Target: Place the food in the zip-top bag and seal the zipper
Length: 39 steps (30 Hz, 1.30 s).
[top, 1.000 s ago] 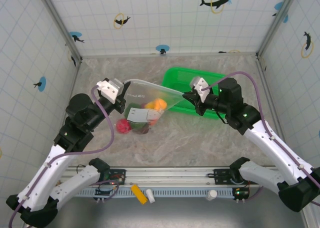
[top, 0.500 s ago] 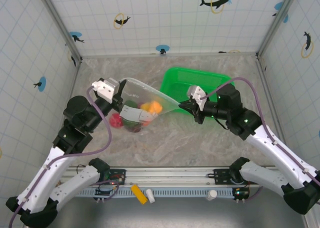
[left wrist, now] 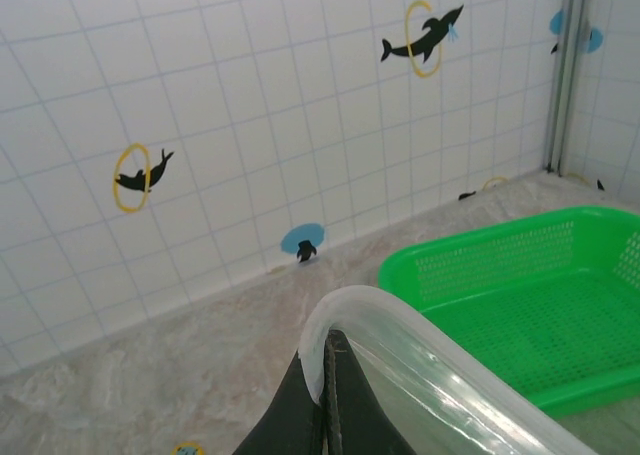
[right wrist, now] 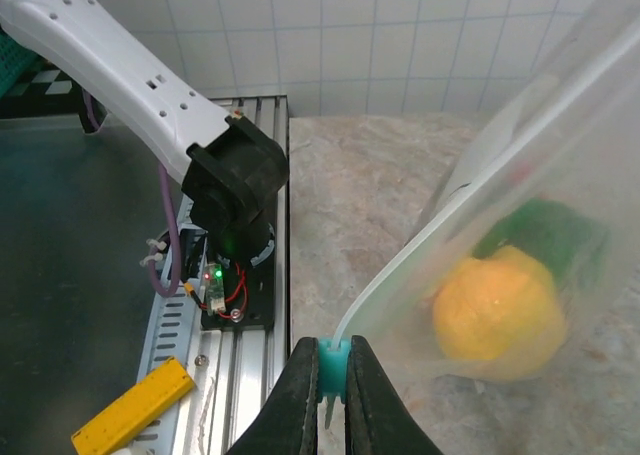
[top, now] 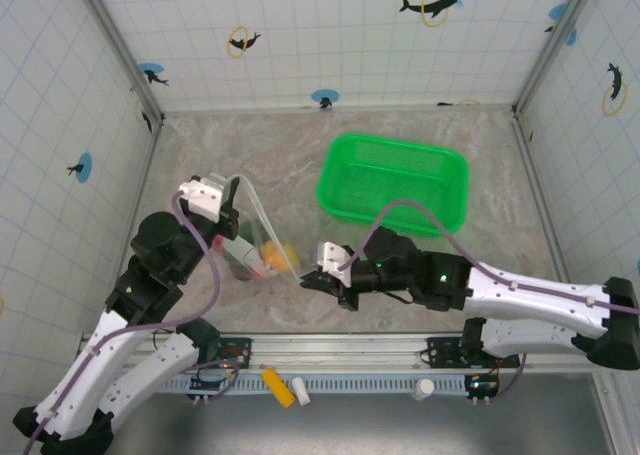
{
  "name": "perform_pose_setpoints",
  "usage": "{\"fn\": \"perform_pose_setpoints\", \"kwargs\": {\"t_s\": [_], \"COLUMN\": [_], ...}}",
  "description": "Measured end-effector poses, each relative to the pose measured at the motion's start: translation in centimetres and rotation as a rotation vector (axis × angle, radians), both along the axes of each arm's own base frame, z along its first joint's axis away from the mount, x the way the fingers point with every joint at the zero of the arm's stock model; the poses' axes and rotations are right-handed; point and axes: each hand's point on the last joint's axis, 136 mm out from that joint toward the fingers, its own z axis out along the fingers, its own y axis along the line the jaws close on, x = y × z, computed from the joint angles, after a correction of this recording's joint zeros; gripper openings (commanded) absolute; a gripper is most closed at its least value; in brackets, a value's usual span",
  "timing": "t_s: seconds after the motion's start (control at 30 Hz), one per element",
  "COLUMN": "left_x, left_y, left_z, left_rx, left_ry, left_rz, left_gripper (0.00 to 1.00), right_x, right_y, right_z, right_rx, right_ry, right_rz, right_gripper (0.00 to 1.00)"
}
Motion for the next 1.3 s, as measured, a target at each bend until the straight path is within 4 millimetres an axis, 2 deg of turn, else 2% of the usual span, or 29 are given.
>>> {"fn": "perform_pose_setpoints", "kwargs": {"t_s": [0.03, 0.1, 0.23, 0.3, 0.37, 0.5, 0.57, 0.67, 0.8, 0.9, 0.93, 0.97, 1.0, 1.07, 1.13, 1.2, 1.3], "left_x": [0.4, 1.6, 4.8, 5.8, 6.5, 6.7, 6.1, 4.4, 1.8, -0.1, -0.7, -1.3, -1.7, -2.0, -1.9, -1.5, -0.7], "left_y": [-0.3, -1.2, -3.5, -5.4, -7.8, -11.7, -13.2, -15.6, -19.5, -22.3, -23.0, -23.6, -24.0, -24.3, -24.2, -24.1, -23.1], "left_z": [-0.5, -2.0, -4.7, -6.4, -8.4, -12.2, -13.8, -15.7, -17.6, -20.3, -21.5, -22.7, -23.6, -24.6, -24.4, -23.2, -19.7], "left_rx": [0.013, 0.044, 0.082, 0.093, 0.09, 0.05, 0.02, 0.005, -0.001, 0.0, 0.003, 0.006, 0.008, -0.001, -0.021, -0.04, -0.085], "left_ry": [0.017, 0.063, 0.137, 0.183, 0.241, 0.363, 0.415, 0.467, 0.525, 0.604, 0.639, 0.678, 0.704, 0.733, 0.73, 0.695, 0.597], "left_rz": [0.0, -0.006, -0.023, -0.078, -0.168, -0.333, -0.401, -0.499, -0.629, -0.7, -0.716, -0.728, -0.736, -0.736, -0.727, -0.719, -0.691], "left_gripper": [0.0, 0.0, 0.0, 0.0, 0.0, 0.0, 0.0, 0.07, 0.11, 0.25, 0.35, 0.59, 0.95, 0.98, 0.98, 0.97, 0.98], "right_x": [0.0, 0.1, -0.7, -0.2, 1.3, 5.4, 7.3, 10.3, 14.2, 16.1, 16.7, 17.2, 17.8, 19.1, 20.3, 21.2, 22.6], "right_y": [0.5, 1.0, 0.7, 0.0, -1.5, -6.3, -9.1, -12.9, -16.2, -17.7, -18.1, -18.5, -18.9, -19.9, -21.1, -22.3, -24.9], "right_z": [-0.4, -1.1, -2.5, -2.6, -1.7, 3.5, 6.2, 8.6, 8.3, 7.3, 6.8, 6.4, 5.9, 4.9, 3.9, 3.3, 2.7], "right_rx": [-0.007, -0.019, -0.066, -0.068, -0.034, 0.147, 0.243, 0.334, 0.327, 0.3, 0.288, 0.276, 0.262, 0.232, 0.205, 0.189, 0.169], "right_ry": [0.011, 0.032, 0.084, 0.106, 0.121, 0.101, 0.07, 0.016, -0.009, -0.009, -0.003, 0.001, 0.006, 0.022, 0.037, 0.045, 0.039], "right_rz": [-0.003, -0.015, 0.0, -0.017, -0.075, -0.246, -0.355, -0.545, -0.776, -0.885, -0.92, -0.951, -0.981, -1.055, -1.123, -1.183, -1.303], "right_gripper": [0.0, 0.36, 0.59, 0.62, 0.68, 0.76, 0.78, 0.76, 0.75, 0.74, 0.75, 0.75, 0.75, 0.76, 0.76, 0.77, 0.83]}}
